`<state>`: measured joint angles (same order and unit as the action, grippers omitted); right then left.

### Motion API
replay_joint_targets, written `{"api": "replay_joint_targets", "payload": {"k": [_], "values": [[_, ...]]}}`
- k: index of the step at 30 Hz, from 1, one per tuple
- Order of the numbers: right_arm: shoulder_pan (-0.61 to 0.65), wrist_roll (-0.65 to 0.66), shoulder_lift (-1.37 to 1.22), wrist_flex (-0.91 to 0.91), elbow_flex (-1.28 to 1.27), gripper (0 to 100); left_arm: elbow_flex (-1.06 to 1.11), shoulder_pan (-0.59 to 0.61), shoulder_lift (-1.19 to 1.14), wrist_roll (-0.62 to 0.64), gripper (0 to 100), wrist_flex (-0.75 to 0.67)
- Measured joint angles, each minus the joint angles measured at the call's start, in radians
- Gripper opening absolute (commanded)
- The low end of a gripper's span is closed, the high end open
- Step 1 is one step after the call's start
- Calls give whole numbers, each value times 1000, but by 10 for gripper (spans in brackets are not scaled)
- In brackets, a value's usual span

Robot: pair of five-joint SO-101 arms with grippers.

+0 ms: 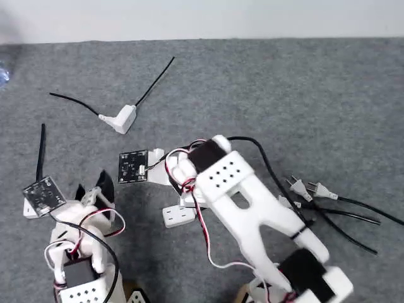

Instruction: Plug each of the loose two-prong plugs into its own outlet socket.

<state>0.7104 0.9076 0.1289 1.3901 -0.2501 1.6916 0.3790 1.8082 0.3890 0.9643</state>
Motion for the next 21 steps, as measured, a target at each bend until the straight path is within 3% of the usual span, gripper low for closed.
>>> {"api": "replay_joint_targets", "payload": {"k": [6, 14, 21], "values": [[18, 46, -49, -8, -2, 9, 0, 25, 0, -101, 216, 87], [140, 35, -61, -6, -3, 9, 0, 25, 0, -110, 216, 87], [155, 34, -63, -6, -3, 9, 0, 25, 0, -110, 216, 87]]}}
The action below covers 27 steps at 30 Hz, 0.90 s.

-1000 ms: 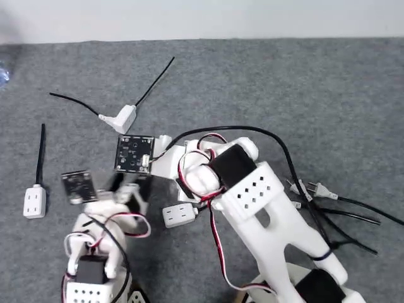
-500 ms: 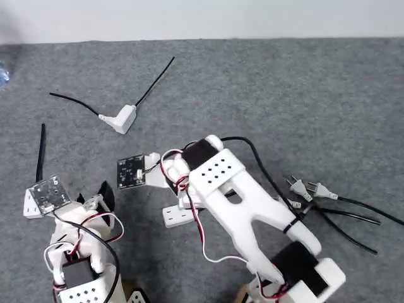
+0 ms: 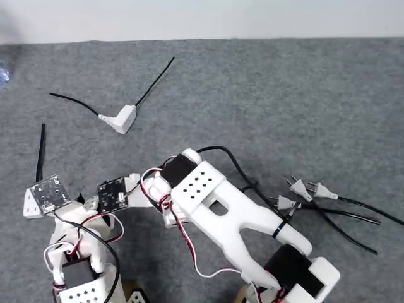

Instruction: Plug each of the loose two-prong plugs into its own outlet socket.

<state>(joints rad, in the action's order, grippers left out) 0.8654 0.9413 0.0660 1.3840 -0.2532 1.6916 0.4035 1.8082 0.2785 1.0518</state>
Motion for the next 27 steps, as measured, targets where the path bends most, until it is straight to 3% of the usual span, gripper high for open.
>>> {"api": "replay_joint_targets", "payload": {"k": [27], "values": [[-5, 15, -123, -57, 0, 9, 0, 0, 0, -2, 216, 3]]}}
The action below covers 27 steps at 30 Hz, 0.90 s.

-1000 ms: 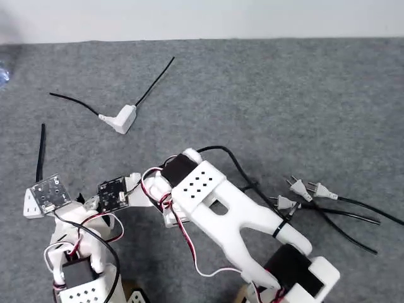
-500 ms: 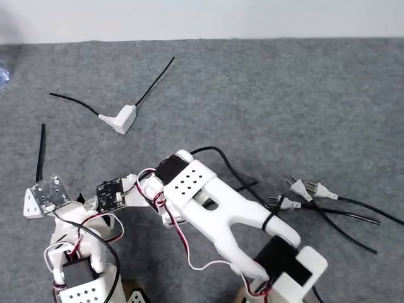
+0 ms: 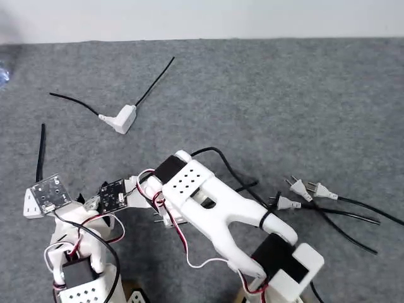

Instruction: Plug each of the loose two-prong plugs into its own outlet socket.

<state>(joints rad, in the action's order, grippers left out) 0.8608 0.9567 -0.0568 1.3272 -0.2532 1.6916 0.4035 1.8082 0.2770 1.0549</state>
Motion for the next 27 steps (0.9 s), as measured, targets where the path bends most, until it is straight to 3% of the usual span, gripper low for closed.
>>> {"api": "replay_joint_targets", "payload": {"k": [12, 18, 23, 27], "values": [[-290, 94, -78, -144, 46, 9, 0, 0, 0, 0, 216, 0], [-302, 97, -183, -176, 100, 32, 0, 0, 0, 0, 216, 0], [-203, 63, -183, -55, 160, 228, 0, 0, 0, 0, 217, 0], [-170, 43, -189, -21, 164, 158, 0, 0, 0, 0, 217, 0]]}}
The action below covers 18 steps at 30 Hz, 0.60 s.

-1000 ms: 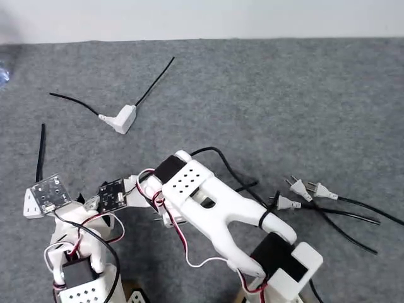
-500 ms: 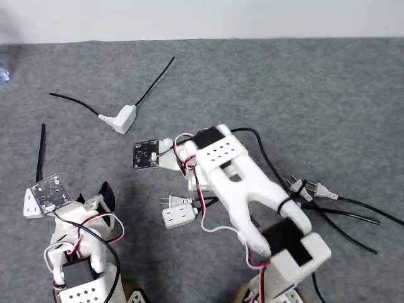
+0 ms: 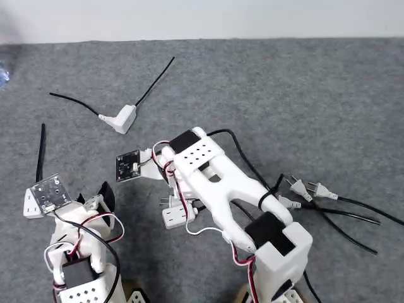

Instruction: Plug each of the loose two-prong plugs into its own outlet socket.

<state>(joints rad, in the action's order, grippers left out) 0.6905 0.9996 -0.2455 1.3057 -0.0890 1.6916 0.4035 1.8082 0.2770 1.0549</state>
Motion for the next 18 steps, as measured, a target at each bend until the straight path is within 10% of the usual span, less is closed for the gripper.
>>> {"api": "replay_joint_targets", "payload": {"k": [18], "values": [[9, 5, 5, -68, -138, 143, 0, 0, 0, 0, 217, 0]]}}
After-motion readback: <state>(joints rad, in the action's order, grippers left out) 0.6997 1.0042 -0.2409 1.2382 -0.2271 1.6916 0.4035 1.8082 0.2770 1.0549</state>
